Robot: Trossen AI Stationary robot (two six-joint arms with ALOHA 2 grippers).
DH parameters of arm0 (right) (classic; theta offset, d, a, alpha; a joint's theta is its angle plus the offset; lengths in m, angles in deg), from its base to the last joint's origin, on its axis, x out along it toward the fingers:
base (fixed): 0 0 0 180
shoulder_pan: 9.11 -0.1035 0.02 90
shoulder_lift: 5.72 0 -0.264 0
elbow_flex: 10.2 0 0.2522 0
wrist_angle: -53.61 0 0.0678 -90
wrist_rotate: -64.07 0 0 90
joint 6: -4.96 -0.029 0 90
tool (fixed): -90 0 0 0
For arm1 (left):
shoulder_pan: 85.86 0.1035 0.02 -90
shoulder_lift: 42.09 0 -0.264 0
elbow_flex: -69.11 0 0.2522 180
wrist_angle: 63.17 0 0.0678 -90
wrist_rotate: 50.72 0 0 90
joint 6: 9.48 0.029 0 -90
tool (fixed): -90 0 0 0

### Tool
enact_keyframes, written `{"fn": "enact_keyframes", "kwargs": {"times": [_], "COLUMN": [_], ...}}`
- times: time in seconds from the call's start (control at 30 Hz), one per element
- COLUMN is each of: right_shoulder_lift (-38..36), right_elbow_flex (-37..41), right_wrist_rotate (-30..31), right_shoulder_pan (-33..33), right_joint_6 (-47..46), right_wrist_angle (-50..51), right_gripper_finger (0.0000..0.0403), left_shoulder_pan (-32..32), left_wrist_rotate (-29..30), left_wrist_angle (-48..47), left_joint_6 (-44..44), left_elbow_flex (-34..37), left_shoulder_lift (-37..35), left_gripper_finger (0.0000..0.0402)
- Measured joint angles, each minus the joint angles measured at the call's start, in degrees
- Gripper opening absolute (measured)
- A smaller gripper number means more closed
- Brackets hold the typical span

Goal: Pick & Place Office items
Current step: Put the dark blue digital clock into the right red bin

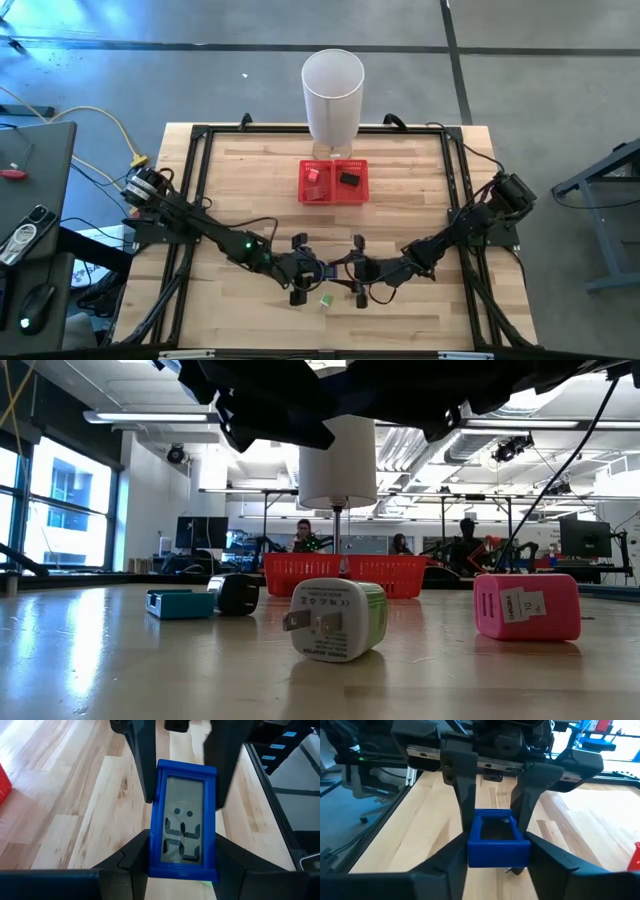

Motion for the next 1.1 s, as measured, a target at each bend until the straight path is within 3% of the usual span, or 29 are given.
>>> {"fn": "enact_keyframes", "kwargs": {"times": [0.13,0.37,0.77,0.9,1.1], "right_shoulder_lift": [0.0,0.0,0.0,0.0,0.0], "right_elbow_flex": [0.0,0.0,0.0,0.0,0.0], "right_wrist_rotate": [-0.1,-0.6,-1.4,-1.5,-2.2], "right_shoulder_pan": [0.0,0.0,0.0,0.0,-0.1], "right_joint_6": [0.0,-0.5,-1.3,-1.3,-1.3], "right_wrist_angle": [0.0,-0.2,-0.2,-0.1,0.0], "right_gripper_finger": [0.0142,0.0142,0.0142,0.0142,0.0142], "left_shoulder_pan": [0.0,0.0,0.0,0.0,0.0], "left_wrist_rotate": [-0.5,-1.0,-1.0,-0.9,-0.7], "left_wrist_angle": [0.1,0.6,0.4,0.4,0.2], "left_joint_6": [0.3,0.9,0.9,4.8,5.7], "left_elbow_flex": [0.0,0.0,0.0,0.0,0.0], "left_shoulder_lift": [0.0,0.0,0.0,0.0,0.0], "left_gripper_finger": [0.0150,0.0178,0.0186,0.0191,0.0256]}}
